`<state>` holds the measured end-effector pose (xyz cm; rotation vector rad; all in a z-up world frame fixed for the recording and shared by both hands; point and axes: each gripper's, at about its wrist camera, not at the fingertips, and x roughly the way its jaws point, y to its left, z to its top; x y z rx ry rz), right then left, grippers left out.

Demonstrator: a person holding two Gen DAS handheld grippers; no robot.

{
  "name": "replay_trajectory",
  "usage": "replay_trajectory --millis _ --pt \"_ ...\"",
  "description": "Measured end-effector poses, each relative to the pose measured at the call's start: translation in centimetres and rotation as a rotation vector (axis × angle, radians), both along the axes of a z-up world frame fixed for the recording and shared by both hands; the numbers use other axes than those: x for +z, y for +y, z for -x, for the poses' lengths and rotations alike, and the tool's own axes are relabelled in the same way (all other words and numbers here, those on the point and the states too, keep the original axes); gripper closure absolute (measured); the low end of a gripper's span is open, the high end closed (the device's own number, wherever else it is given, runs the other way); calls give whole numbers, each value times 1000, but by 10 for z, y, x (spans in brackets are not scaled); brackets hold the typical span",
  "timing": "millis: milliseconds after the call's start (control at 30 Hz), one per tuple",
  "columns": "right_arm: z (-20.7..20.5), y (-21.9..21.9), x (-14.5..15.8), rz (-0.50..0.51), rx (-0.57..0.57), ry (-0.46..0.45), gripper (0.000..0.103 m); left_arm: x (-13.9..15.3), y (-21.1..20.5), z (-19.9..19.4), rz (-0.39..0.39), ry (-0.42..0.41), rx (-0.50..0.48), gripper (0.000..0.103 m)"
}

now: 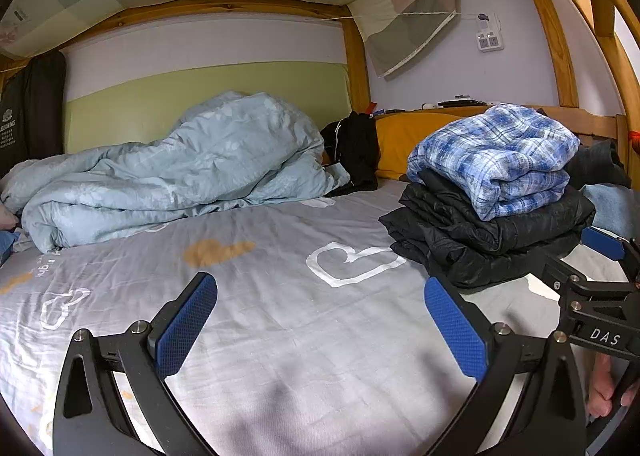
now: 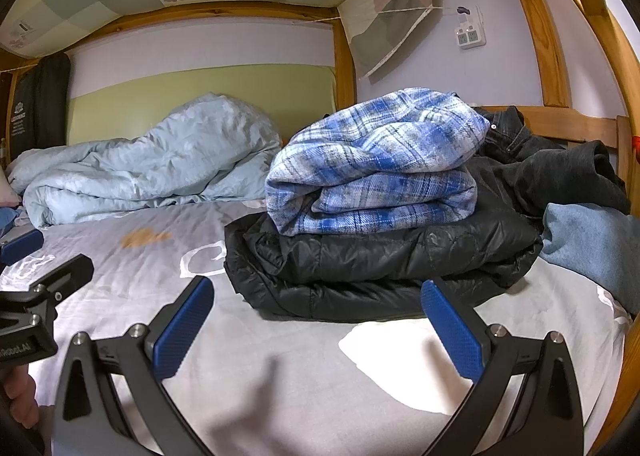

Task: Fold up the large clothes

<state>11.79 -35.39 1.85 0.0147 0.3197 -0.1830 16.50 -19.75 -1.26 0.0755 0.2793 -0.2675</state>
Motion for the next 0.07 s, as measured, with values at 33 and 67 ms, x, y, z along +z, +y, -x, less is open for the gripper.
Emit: replay_trajectory --millis 33,67 --pt "0 0 0 1 0 0 0 0 0 0 0 0 0 0" --pt "0 0 0 2 0 -1 0 0 1 0 1 2 -2 0"
